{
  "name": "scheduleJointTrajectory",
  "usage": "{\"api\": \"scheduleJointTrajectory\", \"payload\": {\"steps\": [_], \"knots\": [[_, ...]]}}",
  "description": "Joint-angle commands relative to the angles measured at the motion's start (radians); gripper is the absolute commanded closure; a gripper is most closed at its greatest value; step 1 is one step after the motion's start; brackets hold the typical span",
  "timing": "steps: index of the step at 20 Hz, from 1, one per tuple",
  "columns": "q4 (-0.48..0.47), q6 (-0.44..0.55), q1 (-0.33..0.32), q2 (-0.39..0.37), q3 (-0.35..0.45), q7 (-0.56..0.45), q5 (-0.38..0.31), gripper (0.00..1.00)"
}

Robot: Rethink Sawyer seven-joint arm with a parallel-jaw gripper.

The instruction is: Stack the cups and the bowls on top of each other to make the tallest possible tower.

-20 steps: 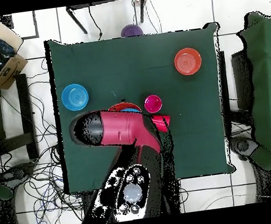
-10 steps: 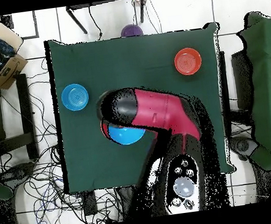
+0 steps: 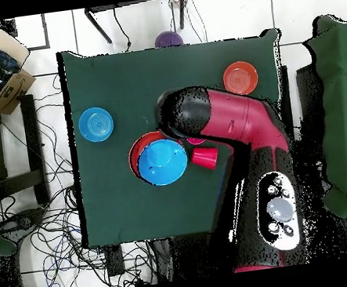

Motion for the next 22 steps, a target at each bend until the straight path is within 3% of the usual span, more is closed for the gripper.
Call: {"api": "scheduleJointTrajectory", "payload": {"steps": [1,12,22], "knots": [[-0.130,0.143,-0.064,0.080,0.181,-0.264,-0.110,0.00],[-0.360,0.225,-0.173,0.222,0.249,-0.288,-0.188,0.00],[-0.425,0.267,-0.206,0.247,0.299,-0.290,-0.203,0.00]]}}
